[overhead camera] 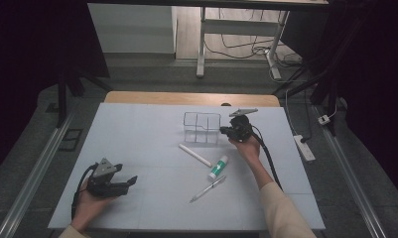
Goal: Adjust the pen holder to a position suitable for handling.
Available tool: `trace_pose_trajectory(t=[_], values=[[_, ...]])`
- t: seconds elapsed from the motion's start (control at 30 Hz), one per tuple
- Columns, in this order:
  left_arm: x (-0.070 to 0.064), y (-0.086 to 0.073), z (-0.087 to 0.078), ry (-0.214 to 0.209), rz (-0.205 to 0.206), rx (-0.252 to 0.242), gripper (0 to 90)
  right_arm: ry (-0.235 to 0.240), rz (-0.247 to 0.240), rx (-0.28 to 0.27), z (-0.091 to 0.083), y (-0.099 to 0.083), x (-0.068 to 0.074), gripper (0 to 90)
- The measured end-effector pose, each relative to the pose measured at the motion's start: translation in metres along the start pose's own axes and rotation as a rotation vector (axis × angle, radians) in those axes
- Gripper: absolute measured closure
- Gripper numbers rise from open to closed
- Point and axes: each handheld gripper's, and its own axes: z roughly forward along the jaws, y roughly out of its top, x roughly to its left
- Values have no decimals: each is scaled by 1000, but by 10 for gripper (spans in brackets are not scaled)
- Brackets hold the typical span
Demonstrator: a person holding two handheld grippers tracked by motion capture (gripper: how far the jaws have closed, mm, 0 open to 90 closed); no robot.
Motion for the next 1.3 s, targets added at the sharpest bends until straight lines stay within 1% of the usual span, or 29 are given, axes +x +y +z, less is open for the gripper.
trace_pose_trajectory(t=[0.13,0.27,0.4,0.57,0.67,0.87,0.97,1.0,1.1,1.2,1.3], values=[[0,0,0,0,0,-4,254,7,3,0,3,0,2,889],[0,0,-1,1,0,-6,254,5,-5,10,4,0,2,889],[0,1,-1,-1,0,-11,255,-1,-4,11,2,-1,0,889],[0,1,-1,-1,-1,-10,255,-6,-2,-3,-4,-1,-2,889],[0,1,-2,-1,-2,-12,255,6,-12,-17,-11,-2,-1,889],[1,1,-1,-3,-4,-10,255,18,-46,-36,-27,-6,2,889],[1,1,-2,-3,-9,-13,255,29,-47,-44,-34,-10,2,888],[1,1,-3,-5,-12,-16,255,32,-47,-42,-37,-12,2,878],[2,0,-4,-6,-18,-21,255,42,-55,-50,-44,-16,2,761],[2,0,-4,-10,-18,-25,255,44,-78,-56,-49,-18,4,651],[2,0,-3,-15,-19,-26,255,72,-105,-60,-54,-19,7,573]])
